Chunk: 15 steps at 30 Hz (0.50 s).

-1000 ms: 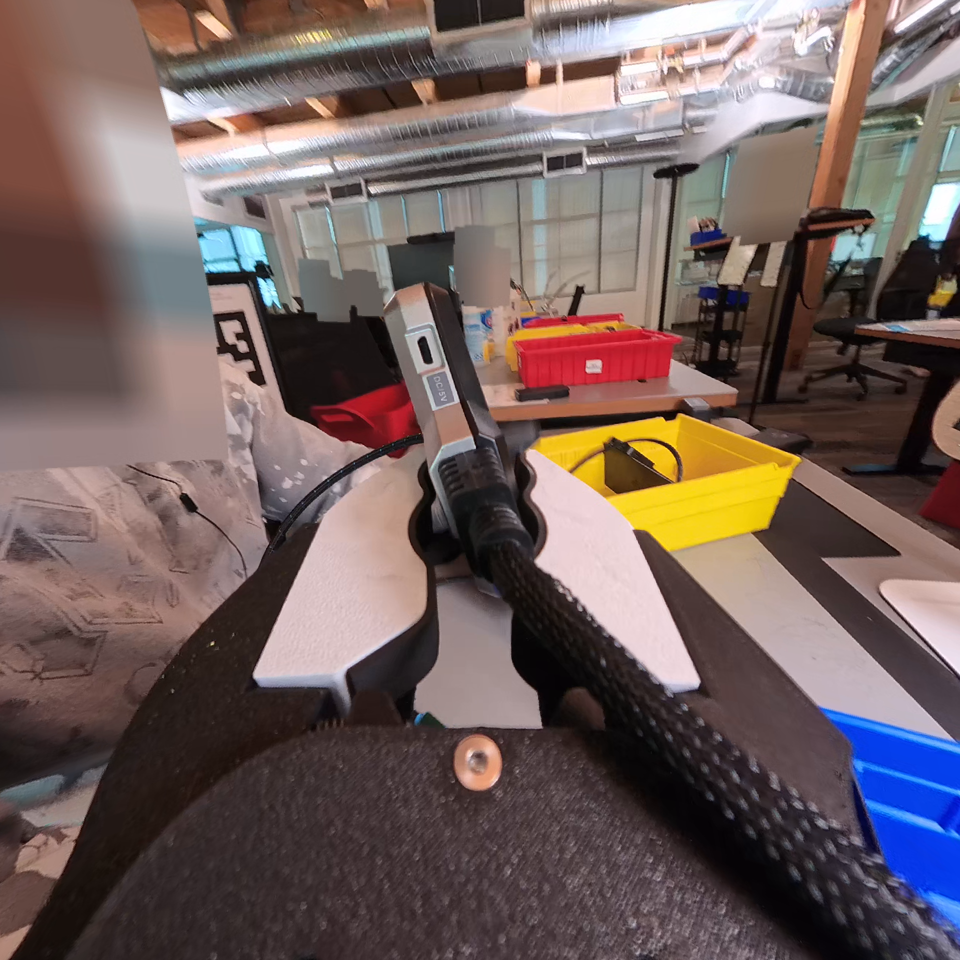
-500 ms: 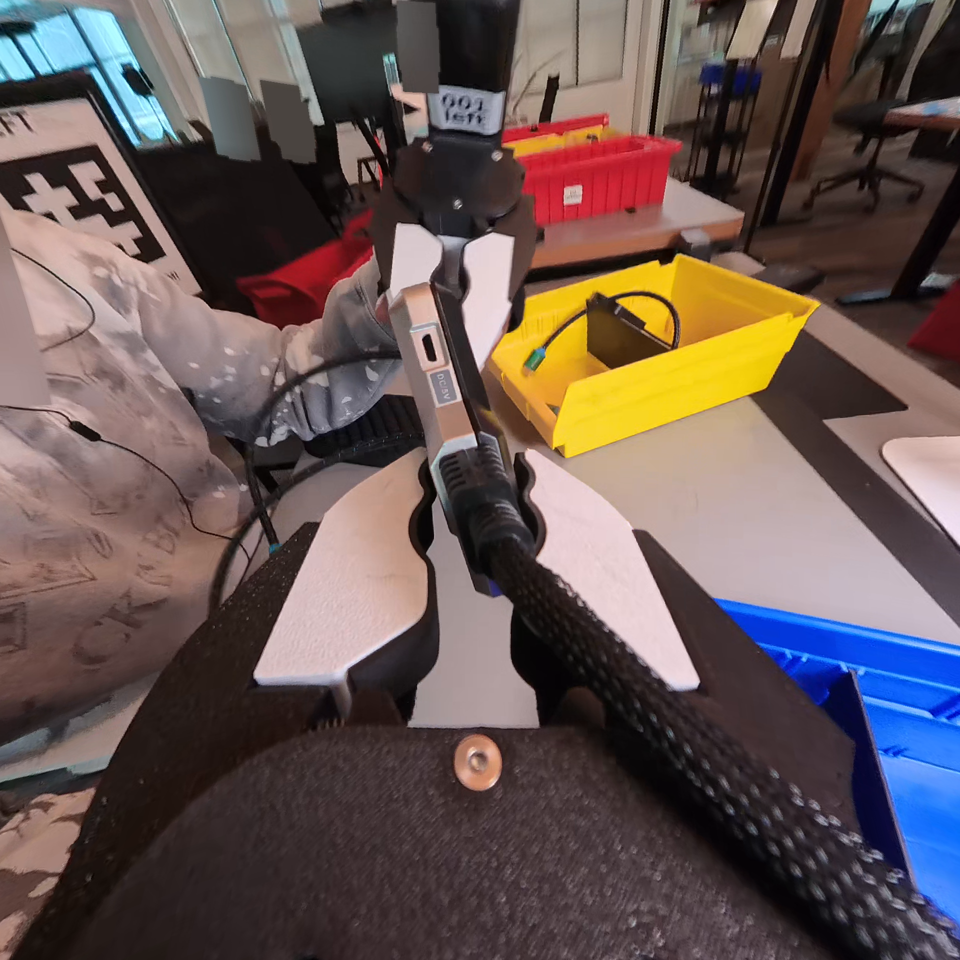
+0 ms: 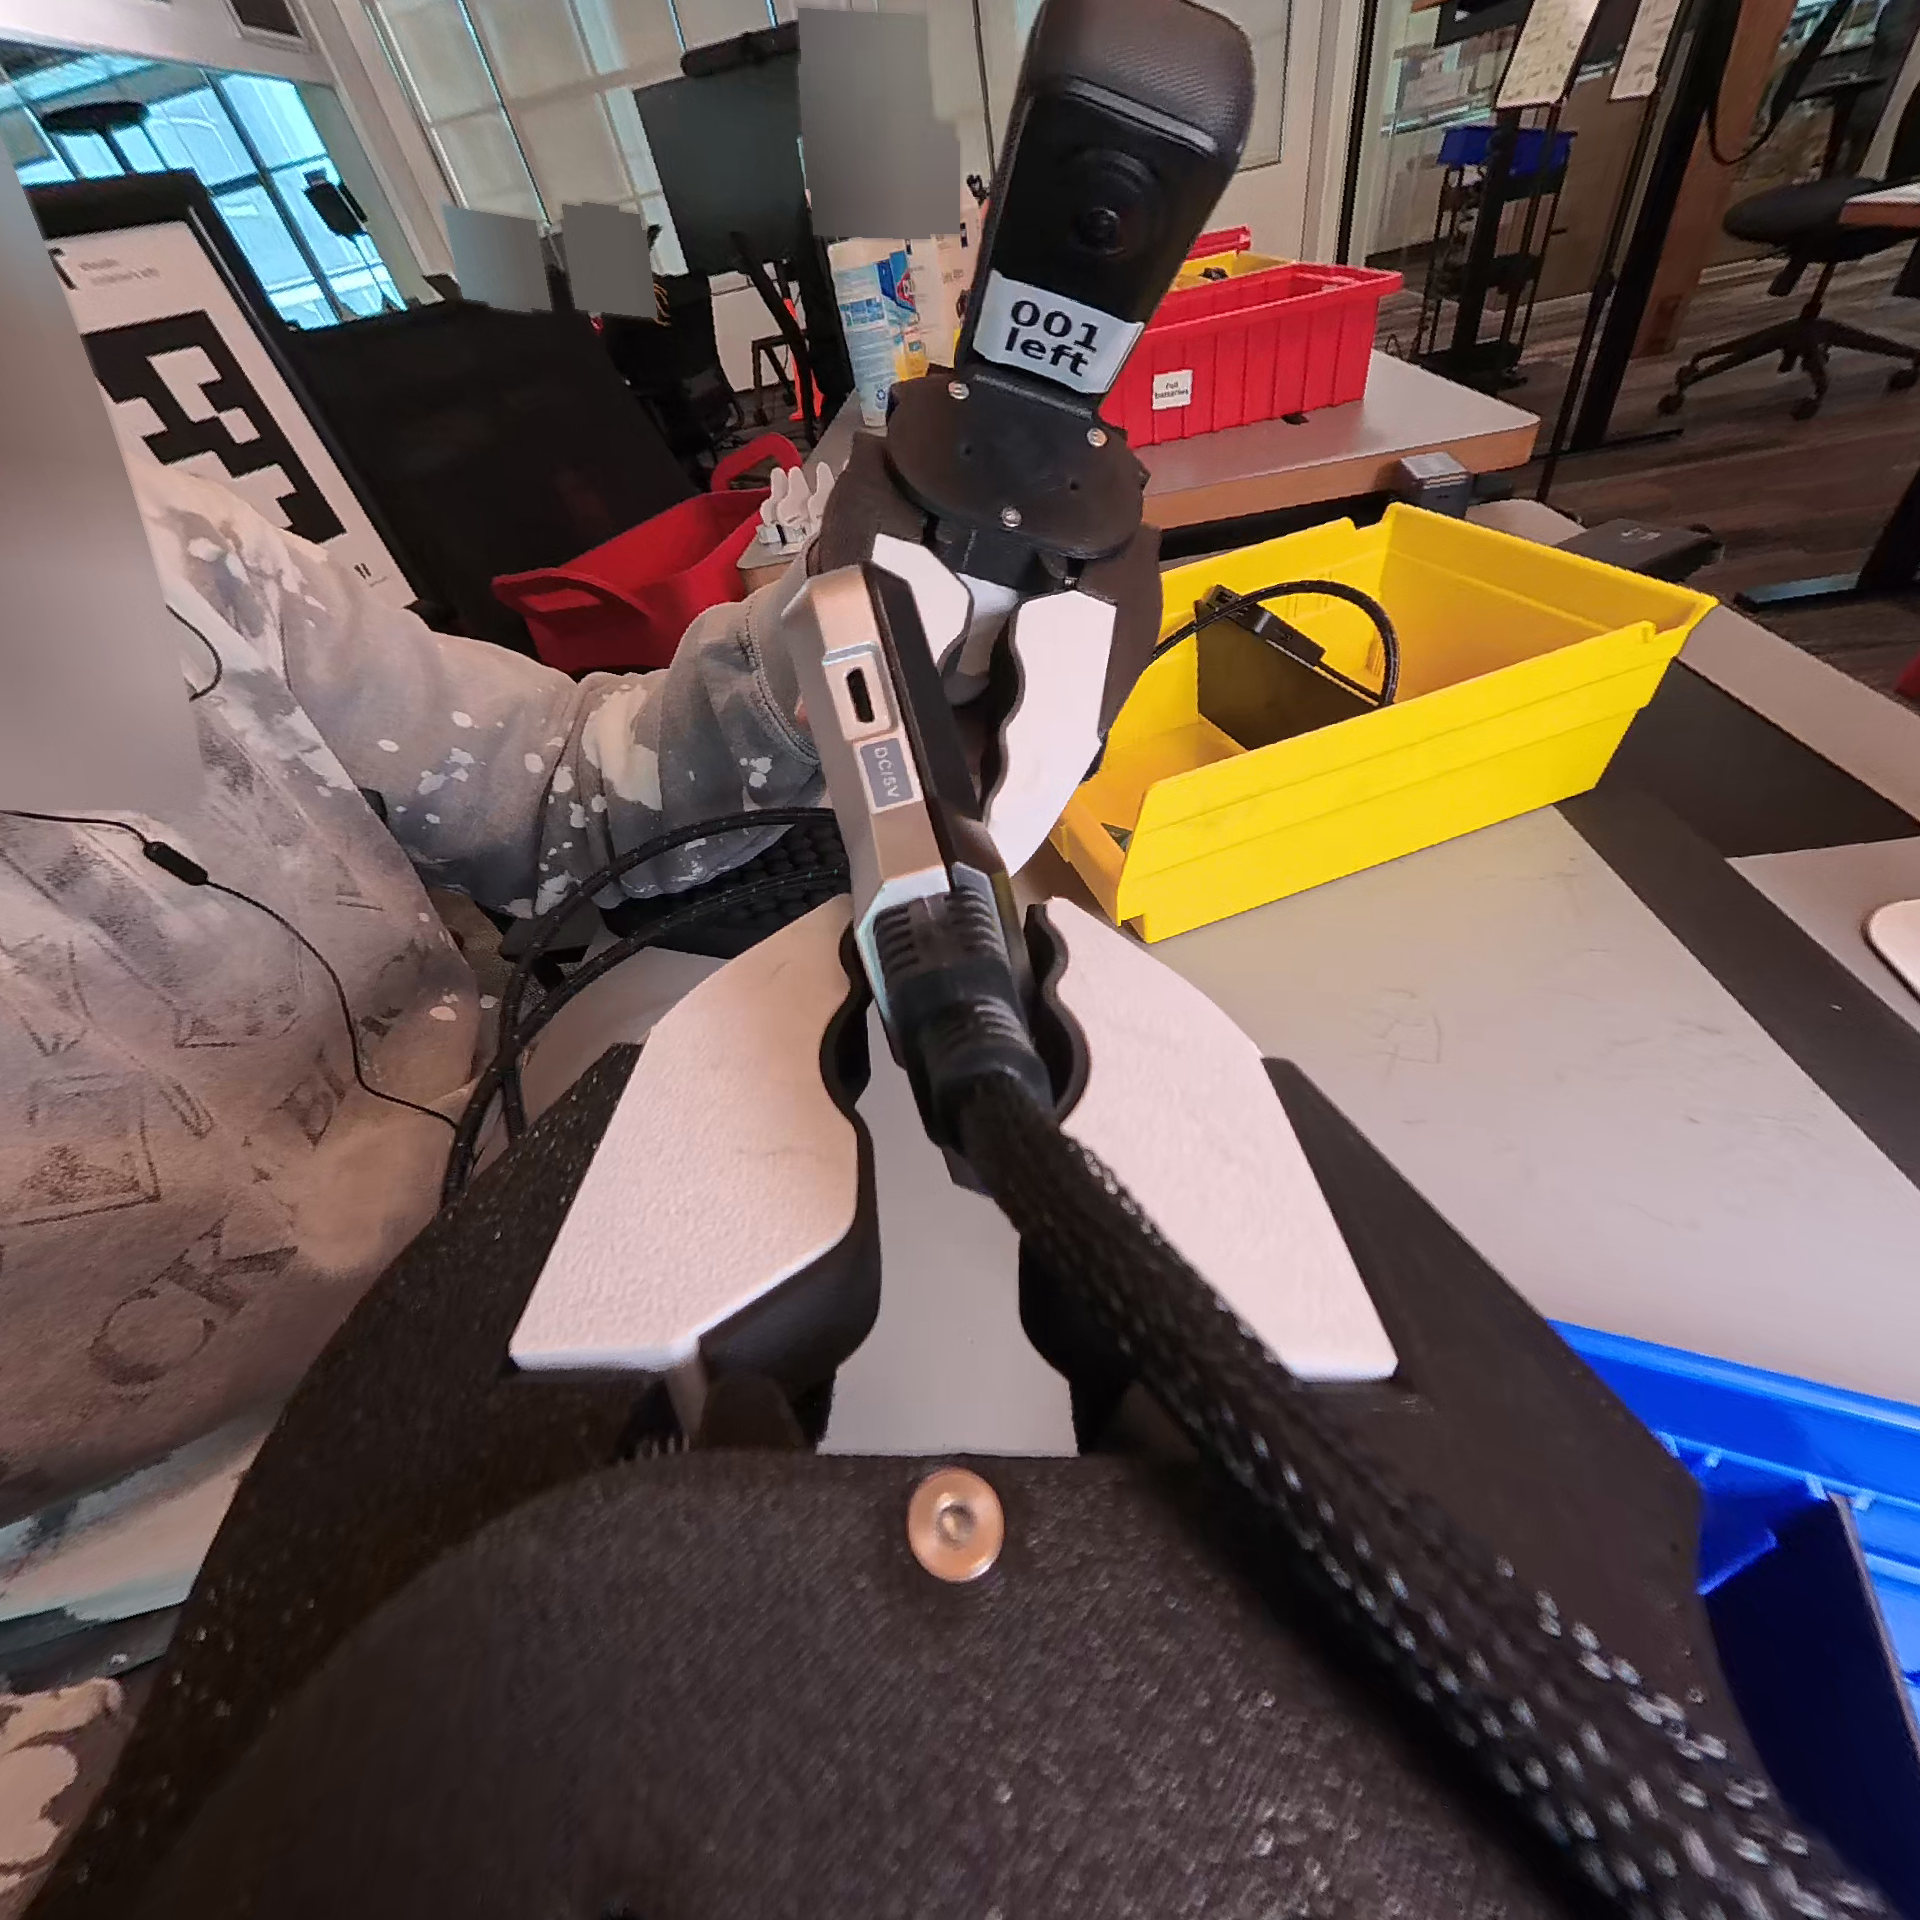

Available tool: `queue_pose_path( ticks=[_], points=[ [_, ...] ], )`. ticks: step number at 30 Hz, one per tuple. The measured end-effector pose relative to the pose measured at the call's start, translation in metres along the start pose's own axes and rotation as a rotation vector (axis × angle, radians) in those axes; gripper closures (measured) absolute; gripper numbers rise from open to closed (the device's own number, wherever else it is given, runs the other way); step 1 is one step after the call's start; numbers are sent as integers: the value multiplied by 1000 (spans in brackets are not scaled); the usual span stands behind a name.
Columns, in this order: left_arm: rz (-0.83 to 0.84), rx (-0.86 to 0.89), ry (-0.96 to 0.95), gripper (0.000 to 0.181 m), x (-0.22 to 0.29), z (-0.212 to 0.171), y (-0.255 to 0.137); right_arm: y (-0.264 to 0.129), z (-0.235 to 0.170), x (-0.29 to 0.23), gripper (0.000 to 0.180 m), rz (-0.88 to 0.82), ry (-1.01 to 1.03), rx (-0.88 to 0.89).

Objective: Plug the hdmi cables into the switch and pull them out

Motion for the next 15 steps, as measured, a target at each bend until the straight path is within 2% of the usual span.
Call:
queue_pose_path(
  ticks=[4,15],
  points=[
    [-31,9,-12,168,3,1,-2,1,1,-1,152,2,-6,1],
    [57,-36,-3,167,-4,-5,-2,5,-8,3,152,-33,-9,-59]
  ],
)
Point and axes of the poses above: each gripper's, where its closed fingertips meet, y out along the fingers, z out of its top, x = y × z across the jaws, the point moved 1 cm from there along -y, back along the fingers, and after that the axes turned 2 degrees about -x, right-handed, at the moved point
